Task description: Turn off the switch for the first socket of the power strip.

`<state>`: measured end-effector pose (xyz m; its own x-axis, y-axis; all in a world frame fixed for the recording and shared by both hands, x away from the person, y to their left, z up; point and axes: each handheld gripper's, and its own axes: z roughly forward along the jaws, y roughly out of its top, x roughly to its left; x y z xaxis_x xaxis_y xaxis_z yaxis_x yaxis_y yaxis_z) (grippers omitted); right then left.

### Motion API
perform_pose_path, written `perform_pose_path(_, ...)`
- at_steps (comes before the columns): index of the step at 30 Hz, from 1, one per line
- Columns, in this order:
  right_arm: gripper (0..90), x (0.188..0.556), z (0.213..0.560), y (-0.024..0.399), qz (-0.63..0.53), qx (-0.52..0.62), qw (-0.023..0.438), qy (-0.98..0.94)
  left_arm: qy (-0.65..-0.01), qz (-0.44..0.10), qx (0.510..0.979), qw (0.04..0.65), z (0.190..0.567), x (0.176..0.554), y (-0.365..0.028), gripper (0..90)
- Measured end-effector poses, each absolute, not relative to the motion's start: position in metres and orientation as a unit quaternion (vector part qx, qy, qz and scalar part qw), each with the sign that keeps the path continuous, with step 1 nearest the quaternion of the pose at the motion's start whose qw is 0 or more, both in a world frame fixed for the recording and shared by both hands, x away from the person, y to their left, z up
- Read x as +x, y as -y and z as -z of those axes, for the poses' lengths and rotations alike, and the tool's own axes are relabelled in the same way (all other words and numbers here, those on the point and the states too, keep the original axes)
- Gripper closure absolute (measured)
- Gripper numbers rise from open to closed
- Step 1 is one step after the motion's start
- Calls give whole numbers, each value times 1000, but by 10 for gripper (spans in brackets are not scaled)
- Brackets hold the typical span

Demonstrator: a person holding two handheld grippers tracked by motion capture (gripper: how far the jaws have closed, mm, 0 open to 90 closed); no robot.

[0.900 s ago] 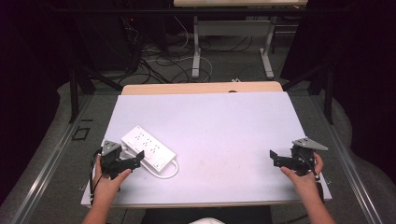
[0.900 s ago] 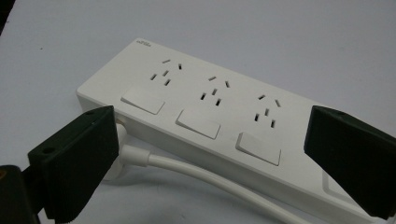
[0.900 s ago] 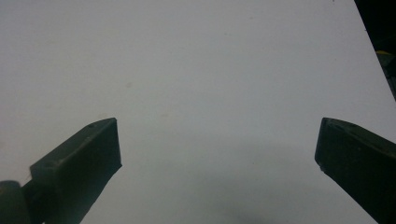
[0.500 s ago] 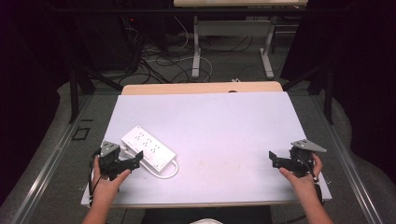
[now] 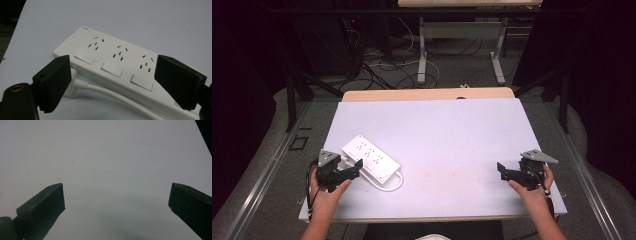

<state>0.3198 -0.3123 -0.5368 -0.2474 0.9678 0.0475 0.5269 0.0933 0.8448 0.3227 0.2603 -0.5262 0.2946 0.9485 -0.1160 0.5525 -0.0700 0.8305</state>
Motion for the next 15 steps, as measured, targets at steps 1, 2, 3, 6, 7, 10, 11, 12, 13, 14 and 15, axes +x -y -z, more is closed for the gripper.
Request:
perform_pose_path(1,3,320,537,312,-395,547,279,-683,-543,-240,691,412,526,323,-260,163)
perform_pose_path(2,4,320,537,312,-394,549,276,-684,-542,-239,692,413,526,323,-260,163)
perform_pose_path(3,6,320,537,312,-396,551,279,-680,-540,-237,694,413,526,323,-260,167)
perform_pose_path(6,13,320,538,313,-392,552,275,-683,-536,-235,698,414,525,323,-258,193)
perform_pose_path(7,15,321,538,314,-393,549,273,-685,-533,-234,700,414,525,323,-258,203)
perform_pose_path(10,19,321,539,314,-393,550,272,-685,-526,-237,705,413,525,322,-257,231)
perform_pose_path(11,19,321,539,314,-393,550,272,-685,-525,-238,706,410,524,322,-256,231)
perform_pose_path(12,26,321,539,314,-391,547,272,-688,-523,-240,708,410,524,321,-255,257)
perform_pose_path(13,27,321,539,314,-391,548,272,-688,-523,-240,708,410,524,321,-255,266)
perform_pose_path(14,27,321,539,313,-392,549,274,-686,-522,-242,709,408,524,321,-255,275)
perform_pose_path(15,29,321,539,313,-392,549,272,-686,-521,-243,711,405,523,320,-255,292)
